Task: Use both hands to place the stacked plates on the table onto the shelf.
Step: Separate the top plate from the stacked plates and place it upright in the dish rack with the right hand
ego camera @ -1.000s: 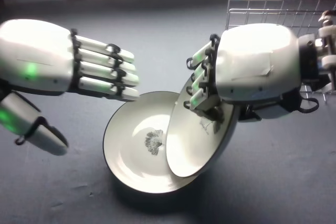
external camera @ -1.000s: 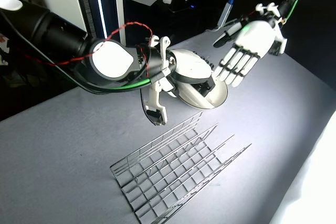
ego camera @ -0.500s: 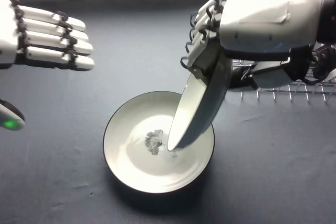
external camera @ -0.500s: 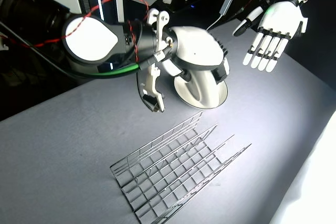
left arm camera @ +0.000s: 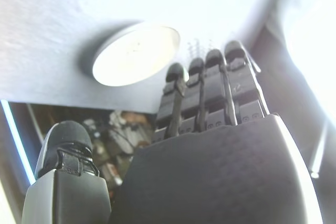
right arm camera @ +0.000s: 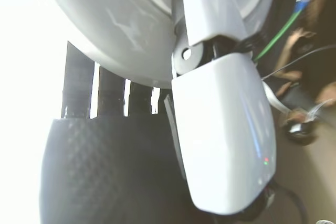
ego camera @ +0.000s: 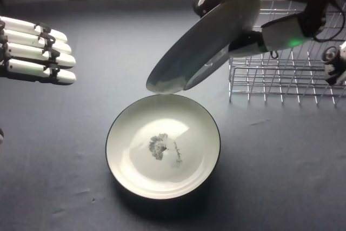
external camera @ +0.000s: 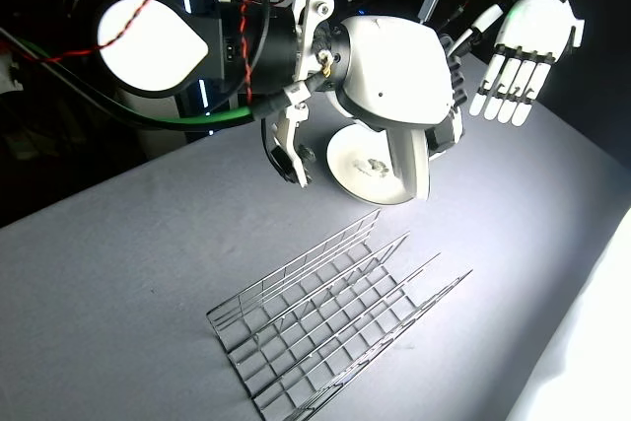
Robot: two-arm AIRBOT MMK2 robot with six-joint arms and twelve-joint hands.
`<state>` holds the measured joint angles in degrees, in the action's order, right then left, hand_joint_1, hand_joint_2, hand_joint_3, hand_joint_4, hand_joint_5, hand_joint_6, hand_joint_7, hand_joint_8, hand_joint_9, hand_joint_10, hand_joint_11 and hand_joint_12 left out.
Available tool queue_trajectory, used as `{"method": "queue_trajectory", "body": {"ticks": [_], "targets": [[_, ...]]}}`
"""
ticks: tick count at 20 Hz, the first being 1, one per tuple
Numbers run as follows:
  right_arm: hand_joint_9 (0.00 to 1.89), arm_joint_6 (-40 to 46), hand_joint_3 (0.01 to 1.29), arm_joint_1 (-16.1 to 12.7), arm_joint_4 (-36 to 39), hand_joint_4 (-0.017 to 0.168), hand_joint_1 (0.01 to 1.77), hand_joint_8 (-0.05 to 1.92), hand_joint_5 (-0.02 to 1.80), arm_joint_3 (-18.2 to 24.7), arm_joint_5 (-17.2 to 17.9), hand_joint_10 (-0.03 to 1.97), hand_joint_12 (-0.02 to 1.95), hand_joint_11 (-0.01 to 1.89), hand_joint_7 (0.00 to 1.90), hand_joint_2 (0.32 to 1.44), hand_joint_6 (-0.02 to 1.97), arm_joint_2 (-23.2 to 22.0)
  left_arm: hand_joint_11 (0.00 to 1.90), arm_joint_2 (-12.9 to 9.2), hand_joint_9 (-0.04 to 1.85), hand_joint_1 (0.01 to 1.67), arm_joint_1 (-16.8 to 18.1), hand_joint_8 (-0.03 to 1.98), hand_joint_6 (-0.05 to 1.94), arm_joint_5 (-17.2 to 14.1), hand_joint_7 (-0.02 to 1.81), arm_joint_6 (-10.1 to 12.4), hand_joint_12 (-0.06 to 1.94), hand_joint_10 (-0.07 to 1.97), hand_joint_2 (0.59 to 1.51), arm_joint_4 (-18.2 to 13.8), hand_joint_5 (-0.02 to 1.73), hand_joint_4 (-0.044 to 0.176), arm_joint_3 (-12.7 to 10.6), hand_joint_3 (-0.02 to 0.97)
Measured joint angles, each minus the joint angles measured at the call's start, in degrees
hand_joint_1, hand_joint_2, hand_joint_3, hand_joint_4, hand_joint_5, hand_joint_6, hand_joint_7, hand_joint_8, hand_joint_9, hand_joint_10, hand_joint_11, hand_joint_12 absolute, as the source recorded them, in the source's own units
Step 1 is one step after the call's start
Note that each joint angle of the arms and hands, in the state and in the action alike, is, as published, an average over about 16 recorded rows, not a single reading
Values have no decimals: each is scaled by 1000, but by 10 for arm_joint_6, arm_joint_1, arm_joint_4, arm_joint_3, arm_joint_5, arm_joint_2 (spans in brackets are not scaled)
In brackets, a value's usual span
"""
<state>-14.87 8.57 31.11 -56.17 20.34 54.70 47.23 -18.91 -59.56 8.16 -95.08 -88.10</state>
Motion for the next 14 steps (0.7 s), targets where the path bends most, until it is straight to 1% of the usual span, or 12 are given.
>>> {"method": "queue_trajectory", "body": {"ticks": [8, 14], "targets": [[981, 0, 13, -32, -146, -5, 1364, 749, 957, 2, -74, 1083, 900, 847, 1035, 1009, 990, -9, 20, 3, 21, 14, -9, -4, 20, -3, 23, -2, 15, 12, 1105, 3, 48, 1, -11, 5], [983, 1, 13, -51, -225, -4, 1368, 749, 958, -7, -113, 1058, 921, 842, 1045, 1009, 980, -10, 15, 6, 22, 14, -10, -4, 20, -3, 20, -3, -1, 12, 1105, 7, 38, 1, -14, 5]]}}
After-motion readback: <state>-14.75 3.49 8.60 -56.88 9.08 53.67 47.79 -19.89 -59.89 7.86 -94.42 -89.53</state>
